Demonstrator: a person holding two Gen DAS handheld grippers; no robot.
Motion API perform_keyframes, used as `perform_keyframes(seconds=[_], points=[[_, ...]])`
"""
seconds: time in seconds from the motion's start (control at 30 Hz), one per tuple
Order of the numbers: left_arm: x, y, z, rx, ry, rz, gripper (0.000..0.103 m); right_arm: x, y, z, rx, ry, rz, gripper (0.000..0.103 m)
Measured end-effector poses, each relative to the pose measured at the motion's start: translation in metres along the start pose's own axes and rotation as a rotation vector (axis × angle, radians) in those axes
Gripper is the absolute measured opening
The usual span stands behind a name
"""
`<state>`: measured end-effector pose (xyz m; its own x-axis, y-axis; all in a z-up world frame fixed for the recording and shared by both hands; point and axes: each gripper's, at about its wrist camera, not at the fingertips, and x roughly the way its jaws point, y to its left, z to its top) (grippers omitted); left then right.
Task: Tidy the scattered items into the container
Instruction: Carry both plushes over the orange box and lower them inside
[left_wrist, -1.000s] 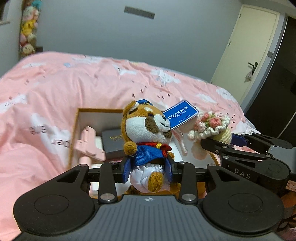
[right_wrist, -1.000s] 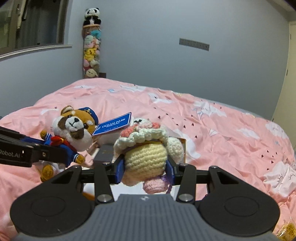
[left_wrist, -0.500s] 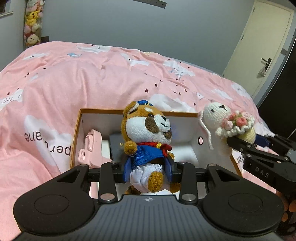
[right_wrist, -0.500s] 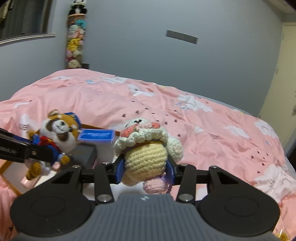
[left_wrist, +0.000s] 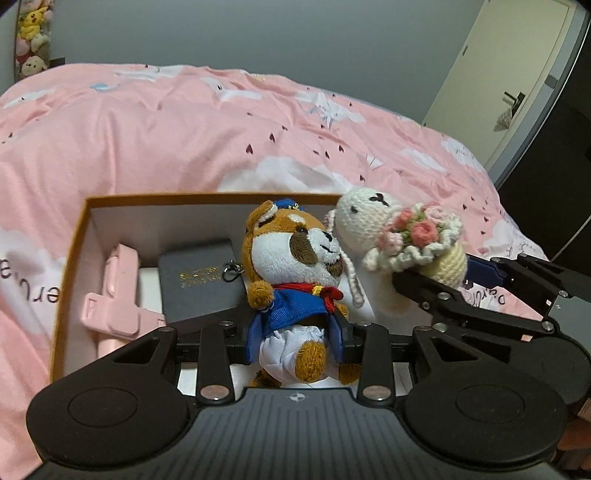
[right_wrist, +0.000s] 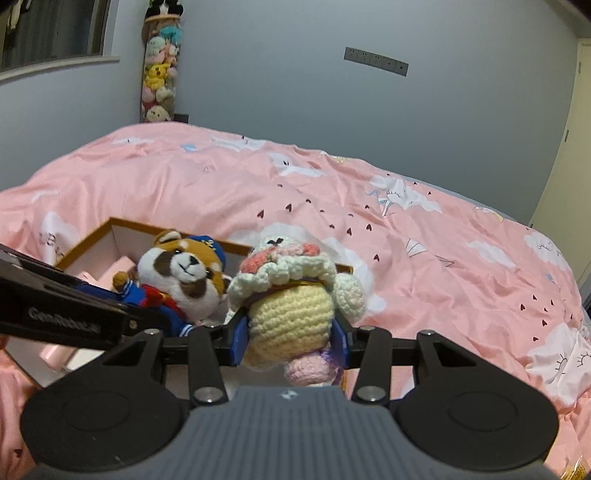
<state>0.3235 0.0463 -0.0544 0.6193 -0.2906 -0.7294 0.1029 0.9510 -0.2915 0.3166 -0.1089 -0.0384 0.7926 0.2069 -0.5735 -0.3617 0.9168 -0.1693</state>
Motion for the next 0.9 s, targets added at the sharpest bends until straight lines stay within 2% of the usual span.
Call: perform_keyframes(seconds=[0.27, 0.43, 0.77, 0.9], points=[[0.026, 0.012, 0.008, -0.008, 0.074, -0.028, 0.041, 0.022, 0.005, -0.005, -0.03, 0.057, -0.012, 0.048], [0.04, 0.015, 0.015, -0.002, 0.103, -0.009, 0.041, 0.035, 0.004, -0.004, -0.008, 0.116, 0.006, 0.048], [0.063, 0.027, 0.017, -0.114, 0.183, -0.017, 0.041, 0.058, -0.002, 0.001, 0.062, 0.246, 0.017, 0.048], [0.068, 0.027, 0.017, -0.13, 0.207, -0.002, 0.041, 0.059, -0.006, 0.004, 0.123, 0.303, 0.032, 0.048]])
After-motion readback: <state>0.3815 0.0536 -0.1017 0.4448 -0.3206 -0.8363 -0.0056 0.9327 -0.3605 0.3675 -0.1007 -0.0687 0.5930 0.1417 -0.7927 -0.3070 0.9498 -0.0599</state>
